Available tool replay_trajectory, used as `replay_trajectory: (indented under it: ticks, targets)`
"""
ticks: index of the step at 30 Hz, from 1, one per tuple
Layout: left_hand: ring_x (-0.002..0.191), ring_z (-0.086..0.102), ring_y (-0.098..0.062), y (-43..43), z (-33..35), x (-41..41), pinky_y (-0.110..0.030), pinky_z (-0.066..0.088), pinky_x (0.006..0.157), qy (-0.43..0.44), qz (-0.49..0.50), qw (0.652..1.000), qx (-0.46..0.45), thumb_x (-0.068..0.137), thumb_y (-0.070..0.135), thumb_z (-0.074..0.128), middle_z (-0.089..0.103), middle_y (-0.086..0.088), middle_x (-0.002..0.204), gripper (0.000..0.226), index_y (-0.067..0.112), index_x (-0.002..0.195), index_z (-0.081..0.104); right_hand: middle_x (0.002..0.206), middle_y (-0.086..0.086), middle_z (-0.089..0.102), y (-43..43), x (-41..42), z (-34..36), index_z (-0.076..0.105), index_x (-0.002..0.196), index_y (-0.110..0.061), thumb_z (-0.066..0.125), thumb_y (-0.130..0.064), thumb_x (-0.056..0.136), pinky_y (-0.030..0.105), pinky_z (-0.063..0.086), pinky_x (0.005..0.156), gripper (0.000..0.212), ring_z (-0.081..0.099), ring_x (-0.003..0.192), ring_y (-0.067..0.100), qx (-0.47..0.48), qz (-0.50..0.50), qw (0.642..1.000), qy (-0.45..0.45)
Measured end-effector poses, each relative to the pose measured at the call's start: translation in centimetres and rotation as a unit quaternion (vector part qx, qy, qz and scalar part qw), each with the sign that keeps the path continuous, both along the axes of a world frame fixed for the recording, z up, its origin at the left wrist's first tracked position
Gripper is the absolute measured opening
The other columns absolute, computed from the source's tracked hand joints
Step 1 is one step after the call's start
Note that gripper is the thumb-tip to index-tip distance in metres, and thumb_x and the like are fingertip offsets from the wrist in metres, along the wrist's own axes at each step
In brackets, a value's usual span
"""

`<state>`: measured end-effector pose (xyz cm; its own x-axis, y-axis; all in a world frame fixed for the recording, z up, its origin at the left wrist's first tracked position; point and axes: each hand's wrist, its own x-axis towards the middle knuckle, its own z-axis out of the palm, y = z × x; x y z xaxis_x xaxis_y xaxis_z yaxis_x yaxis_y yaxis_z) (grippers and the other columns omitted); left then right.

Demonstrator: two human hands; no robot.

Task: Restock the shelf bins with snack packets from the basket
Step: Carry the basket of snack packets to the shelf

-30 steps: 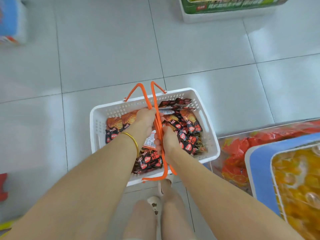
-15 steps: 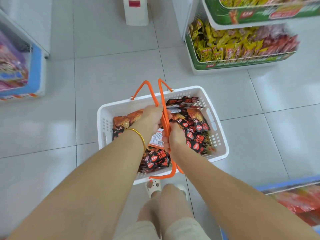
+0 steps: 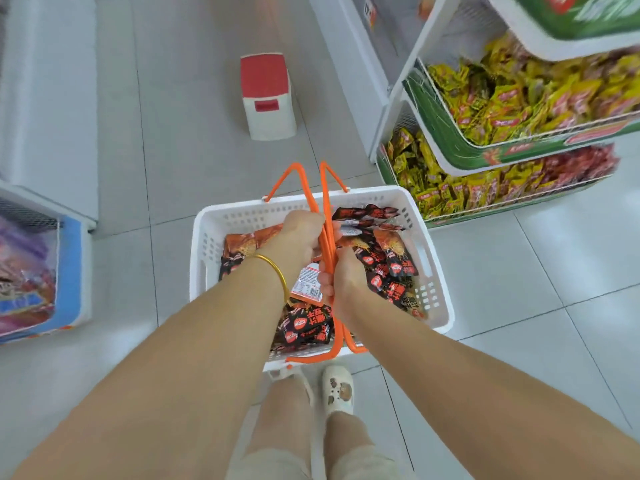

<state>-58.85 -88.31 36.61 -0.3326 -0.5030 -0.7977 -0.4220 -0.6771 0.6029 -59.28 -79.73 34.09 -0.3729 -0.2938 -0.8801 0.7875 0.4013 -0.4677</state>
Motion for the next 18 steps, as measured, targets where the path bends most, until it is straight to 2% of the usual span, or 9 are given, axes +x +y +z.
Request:
replay_trajectory:
  ticks: [3, 5, 7, 10, 16, 18]
  targets:
    - [0.063, 0.061, -0.016, -7.5, -0.1, -3.9, -0.030, 0.051, 0.064, 0.009, -0.018, 1.000, 0.003, 0.100, 0.013, 0.040, 0.064, -0.007, 0.077, 0.022, 0.002, 0.106, 0.058, 0.038, -0.004, 0.036, -7.4, -3.8, 0.3, 0.044, 0.056, -0.016, 0.030, -0.029, 0.095, 0.013, 0.020, 0.032, 0.043, 0.025, 0.027, 0.009, -0.003, -0.015, 1.000, 0.002]
    - [0.063, 0.062, -0.016, -12.2, -0.3, -6.6, -0.031, 0.052, 0.066, 0.012, -0.037, 0.999, 0.004, 0.100, 0.011, 0.037, 0.065, -0.007, 0.077, 0.028, -0.001, 0.115, 0.057, 0.038, -0.004, 0.037, -12.0, -6.3, 0.6, 0.043, 0.056, -0.016, 0.030, -0.029, 0.094, 0.013, 0.020, 0.033, 0.042, 0.025, 0.028, 0.009, -0.004, -0.030, 1.000, 0.001]
    - [0.065, 0.063, -0.016, -16.8, -0.1, -9.3, -0.032, 0.053, 0.069, 0.016, -0.054, 0.998, 0.003, 0.100, 0.012, 0.038, 0.065, -0.007, 0.078, 0.026, -0.001, 0.112, 0.058, 0.040, -0.003, 0.037, -16.6, -8.7, 0.8, 0.043, 0.056, -0.016, 0.030, -0.029, 0.094, 0.014, 0.021, 0.033, 0.042, 0.025, 0.029, 0.009, -0.009, -0.048, 0.999, 0.005]
    - [0.066, 0.063, -0.016, -23.2, 0.5, -13.4, -0.031, 0.052, 0.066, 0.016, -0.073, 0.997, -0.003, 0.101, 0.014, 0.040, 0.065, -0.007, 0.079, 0.021, 0.004, 0.100, 0.058, 0.041, -0.004, 0.038, -22.9, -12.3, 1.1, 0.045, 0.058, -0.016, 0.030, -0.030, 0.096, 0.014, 0.020, 0.031, 0.043, 0.025, 0.029, 0.008, -0.022, -0.085, 0.996, -0.001]
    - [0.065, 0.063, -0.016, -35.0, 0.9, -22.8, -0.033, 0.054, 0.069, 0.003, -0.135, 0.991, -0.019, 0.100, 0.016, 0.043, 0.067, -0.007, 0.080, 0.028, -0.002, 0.113, 0.060, 0.043, -0.004, 0.036, -35.0, -20.6, 1.2, 0.044, 0.055, -0.017, 0.030, -0.032, 0.096, 0.016, 0.020, 0.030, 0.046, 0.024, 0.030, 0.008, -0.042, -0.136, 0.990, -0.012]
    - [0.057, 0.063, -0.014, -38.9, 0.9, -25.8, -0.029, 0.053, 0.065, 0.001, -0.151, 0.988, -0.017, 0.100, 0.016, 0.044, 0.066, -0.007, 0.078, 0.028, -0.003, 0.115, 0.059, 0.041, -0.004, 0.036, -39.0, -23.2, 1.0, 0.043, 0.053, -0.018, 0.030, -0.031, 0.095, 0.016, 0.019, 0.031, 0.046, 0.024, 0.029, 0.008, -0.050, -0.143, 0.988, -0.019]
